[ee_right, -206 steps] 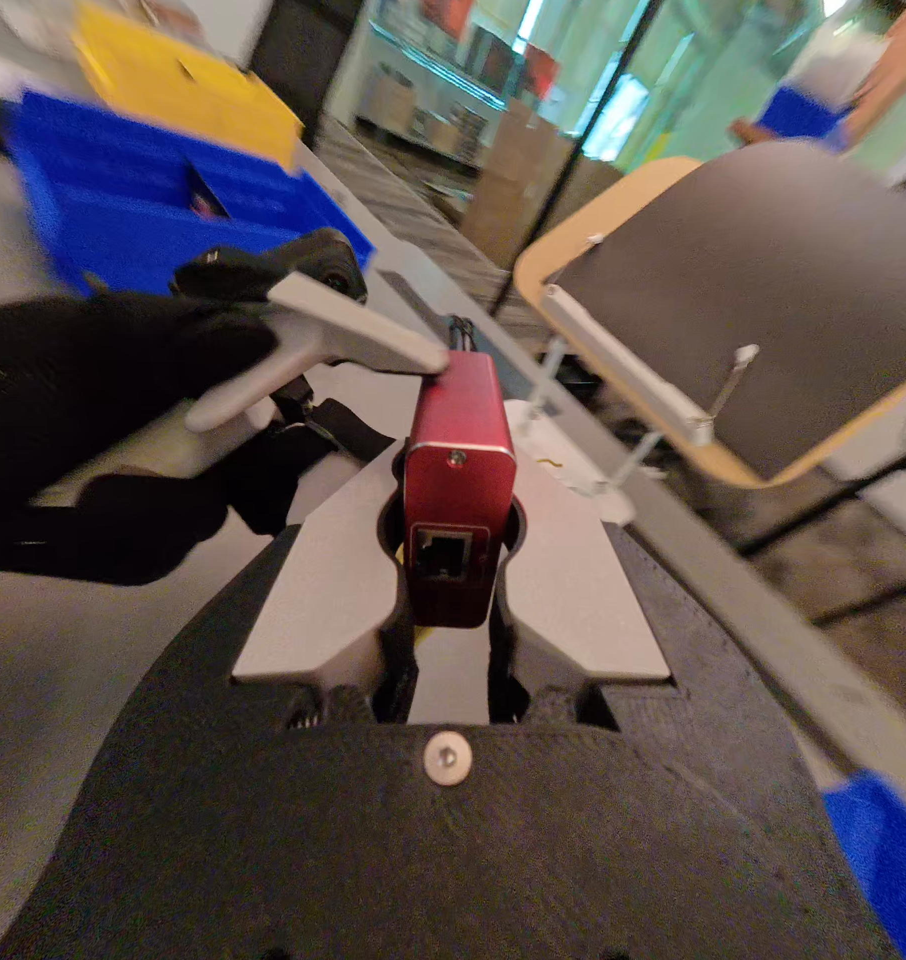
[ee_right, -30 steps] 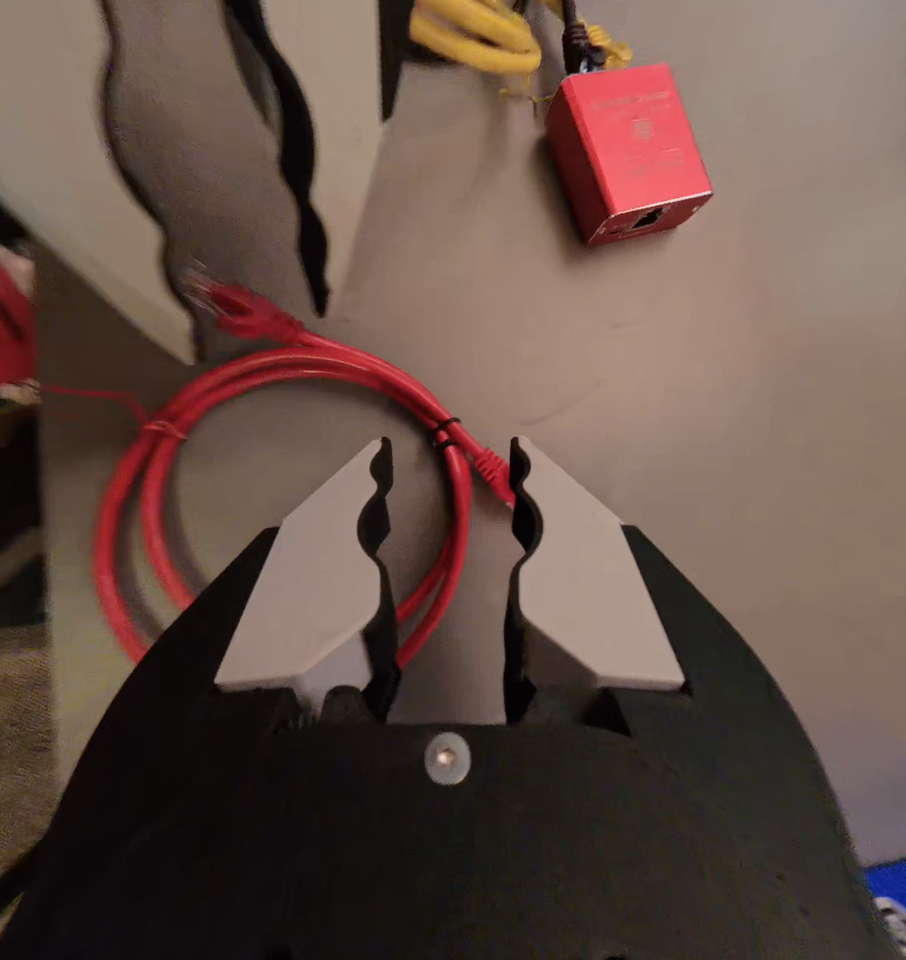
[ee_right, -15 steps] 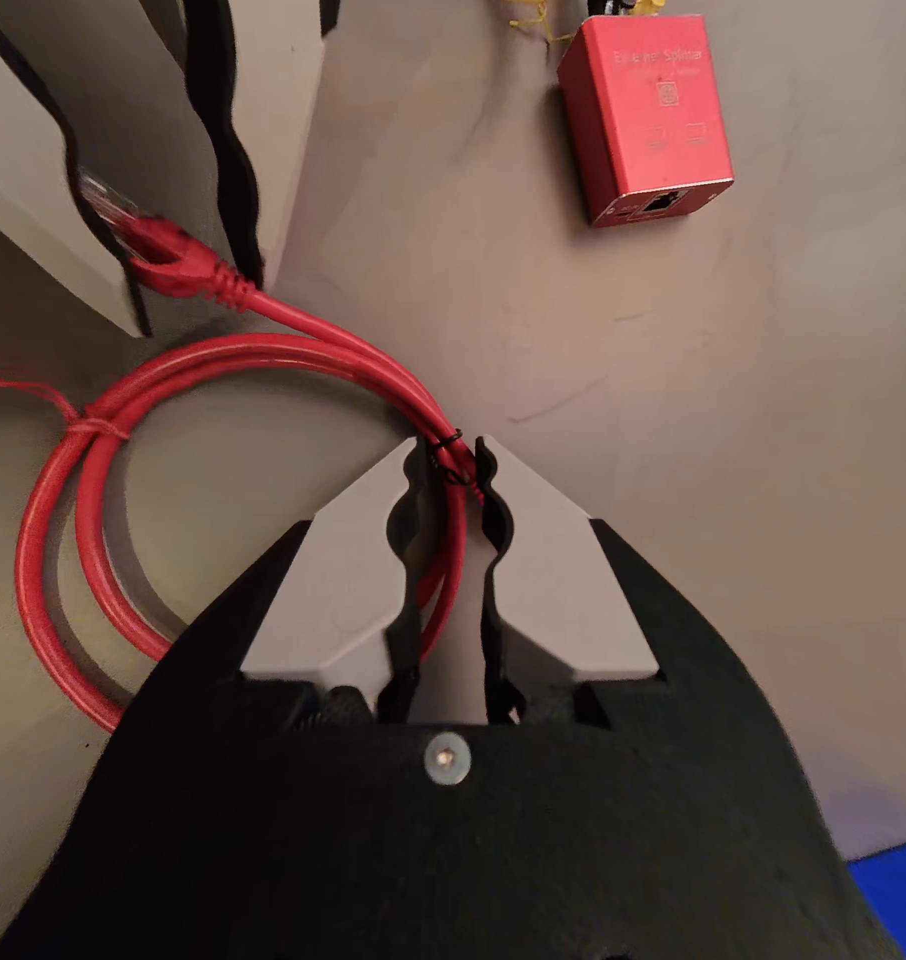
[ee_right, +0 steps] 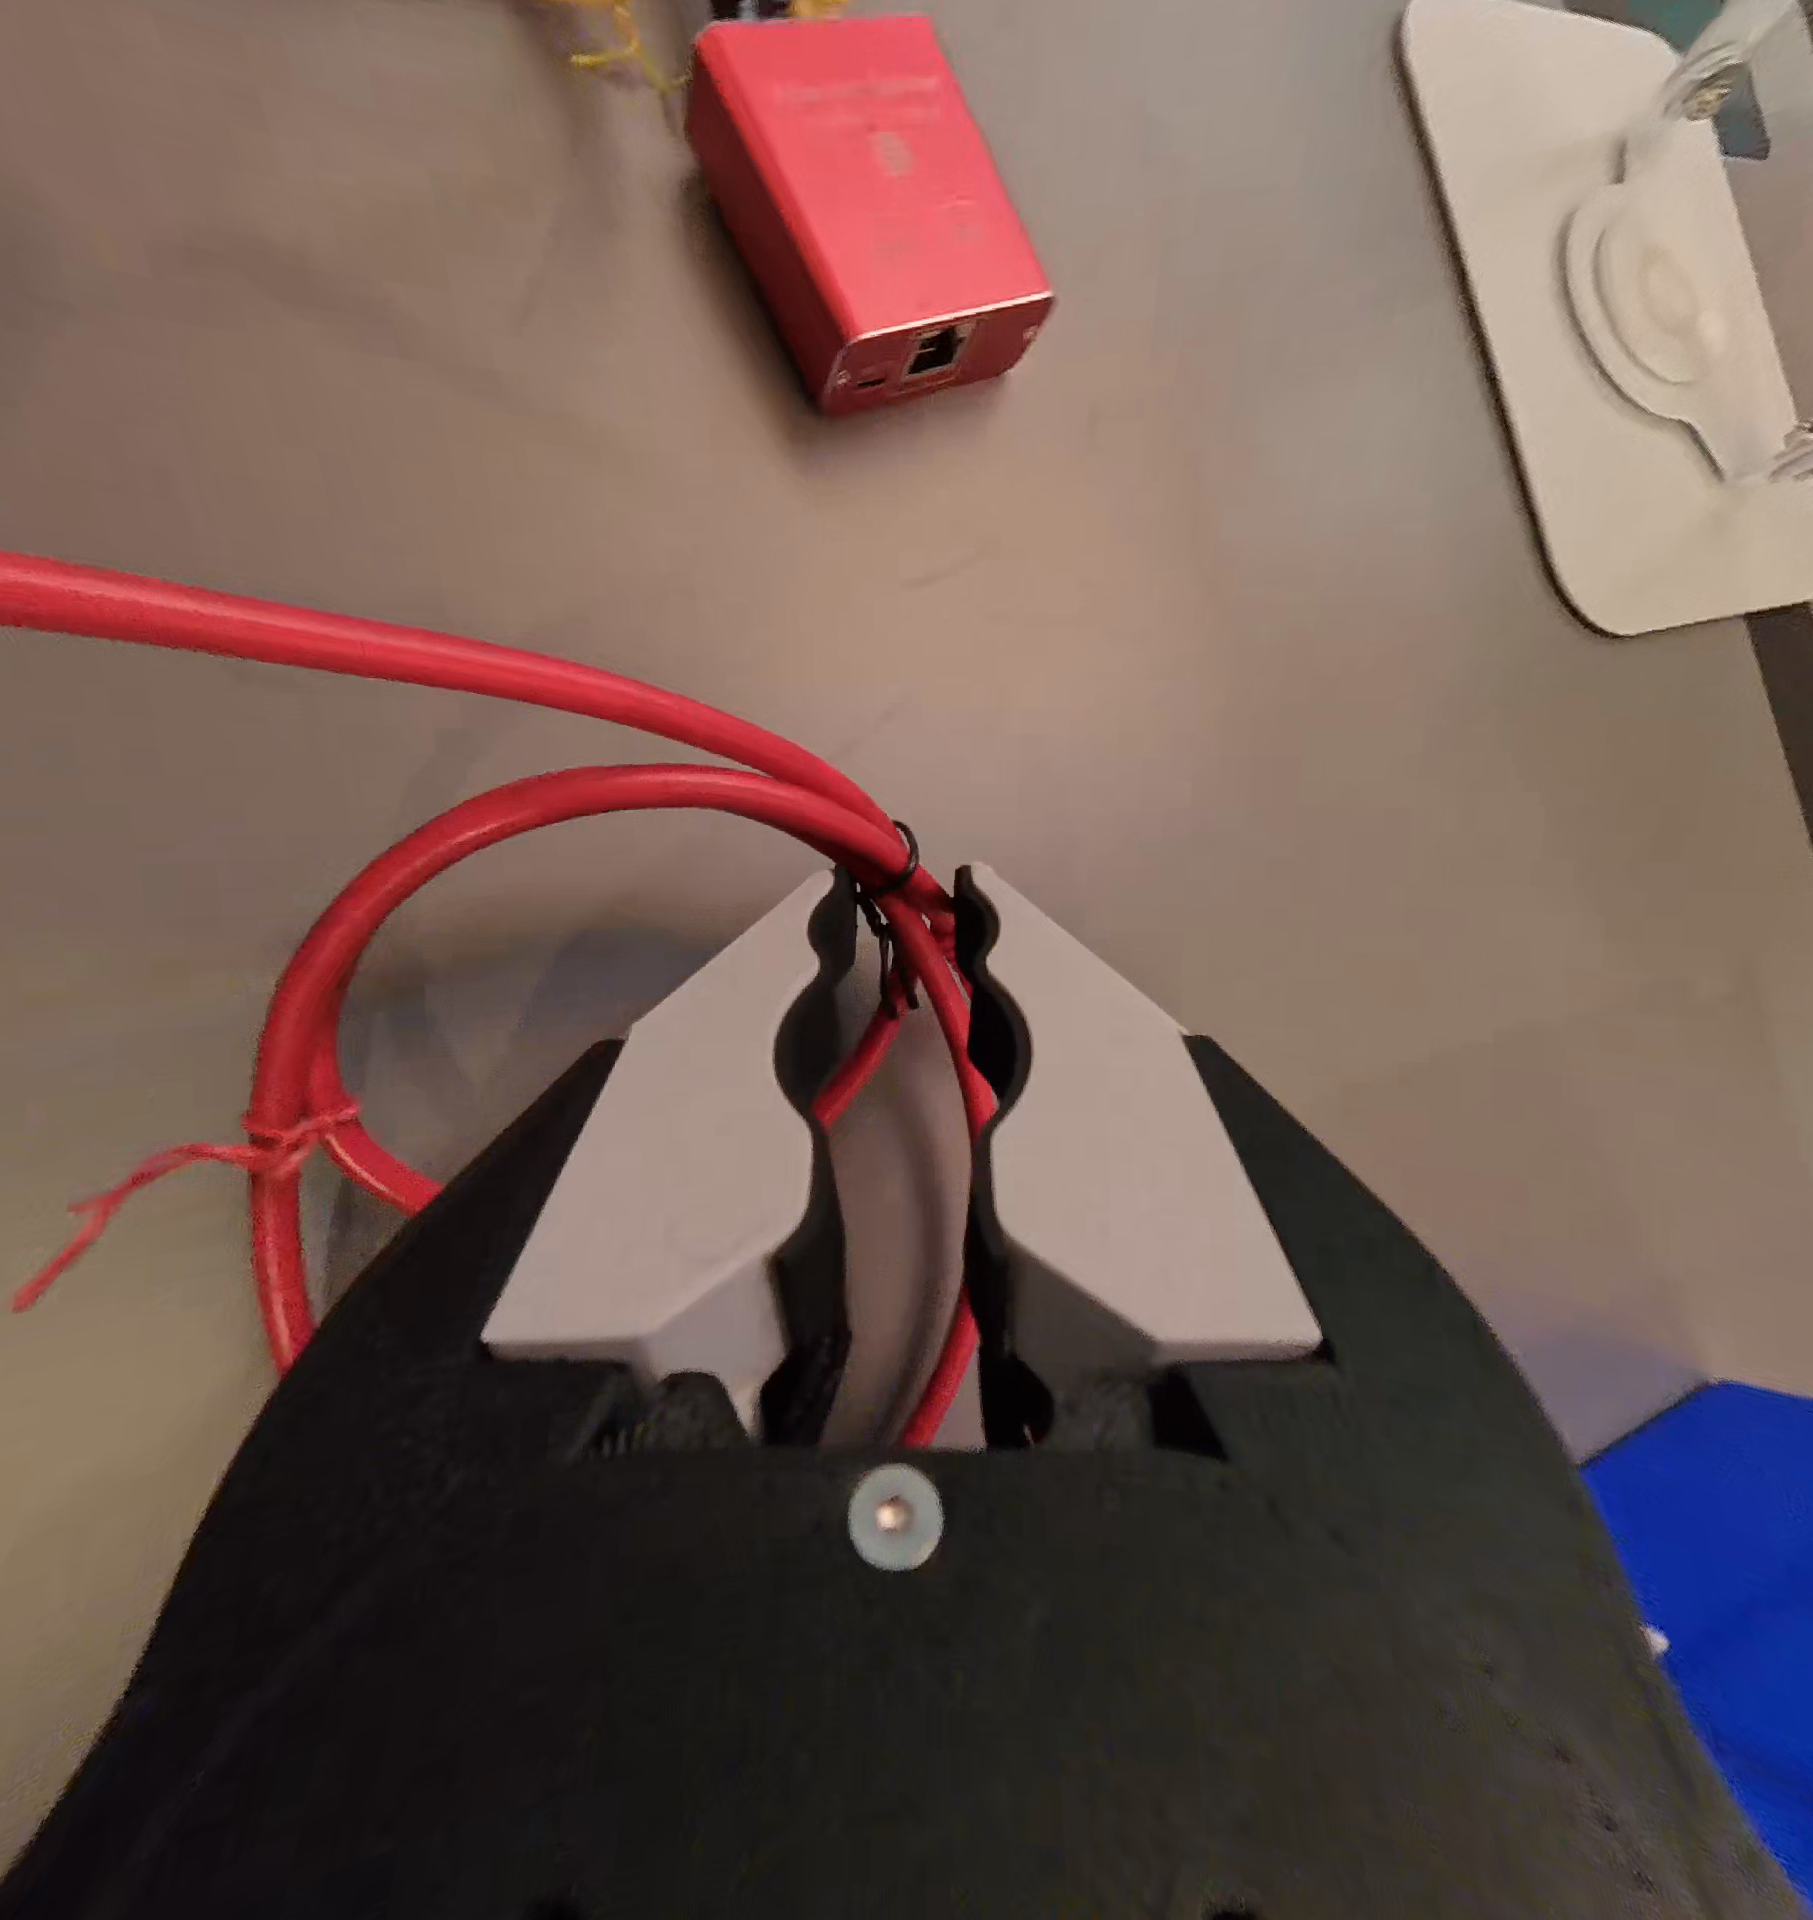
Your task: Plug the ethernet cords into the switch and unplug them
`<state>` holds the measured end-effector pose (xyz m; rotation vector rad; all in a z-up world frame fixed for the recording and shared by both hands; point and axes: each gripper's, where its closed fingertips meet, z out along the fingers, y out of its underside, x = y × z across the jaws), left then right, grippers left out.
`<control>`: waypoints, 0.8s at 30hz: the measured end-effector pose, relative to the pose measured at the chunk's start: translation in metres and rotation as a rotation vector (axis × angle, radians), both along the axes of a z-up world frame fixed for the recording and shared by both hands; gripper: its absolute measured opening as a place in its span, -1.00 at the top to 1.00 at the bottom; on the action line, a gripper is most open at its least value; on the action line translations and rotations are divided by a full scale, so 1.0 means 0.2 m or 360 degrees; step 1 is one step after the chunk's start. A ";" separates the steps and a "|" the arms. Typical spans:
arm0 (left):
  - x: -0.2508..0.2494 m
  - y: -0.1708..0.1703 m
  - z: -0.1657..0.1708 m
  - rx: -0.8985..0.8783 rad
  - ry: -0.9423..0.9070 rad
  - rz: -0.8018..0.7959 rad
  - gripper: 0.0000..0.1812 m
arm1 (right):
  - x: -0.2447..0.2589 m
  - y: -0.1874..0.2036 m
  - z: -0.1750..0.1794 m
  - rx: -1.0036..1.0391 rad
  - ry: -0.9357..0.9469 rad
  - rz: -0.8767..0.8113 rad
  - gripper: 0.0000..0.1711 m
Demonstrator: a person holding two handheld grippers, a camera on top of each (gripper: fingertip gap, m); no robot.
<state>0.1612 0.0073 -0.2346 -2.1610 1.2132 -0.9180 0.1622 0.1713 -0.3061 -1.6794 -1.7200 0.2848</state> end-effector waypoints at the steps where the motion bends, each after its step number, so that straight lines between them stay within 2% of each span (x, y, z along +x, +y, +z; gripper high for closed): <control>1: -0.01 0.00 0.01 0.0027 -0.0005 0.0022 0.75 | 0.00 0.02 0.01 -0.0014 0.0013 -0.0030 0.79; 2: -0.01 -0.02 0.01 0.0028 0.0005 0.0001 0.81 | 0.00 0.03 0.01 -0.0034 0.0012 -0.0046 0.79; 4: -0.06 0.00 0.00 0.0077 0.0035 0.0055 0.81 | 0.00 0.06 -0.01 -0.0058 0.0008 -0.0081 0.78; 8: -0.18 0.07 -0.07 -0.0016 0.0050 0.0163 0.81 | -0.01 0.05 -0.04 -0.0060 -0.0072 -0.0046 0.73; 10: -0.22 0.11 -0.12 -0.0083 0.0055 0.0208 0.80 | 0.00 0.01 -0.02 -0.0132 -0.0069 0.0003 0.54; 16: -0.27 0.17 -0.11 -0.0086 -0.0007 0.0226 0.81 | 0.01 -0.14 0.20 -0.0112 0.0153 0.0129 0.45; 19: -0.28 0.18 -0.08 -0.0113 -0.0048 0.0205 0.81 | -0.04 -0.22 0.30 0.0001 0.0245 0.0230 0.50; 20: -0.29 0.19 -0.06 -0.0121 -0.0081 0.0216 0.81 | -0.05 -0.24 0.33 0.0027 0.0271 0.0244 0.58; 24: -0.30 0.20 -0.03 -0.0186 -0.0131 0.0196 0.84 | -0.07 -0.36 0.42 -0.0239 0.0411 0.0347 0.54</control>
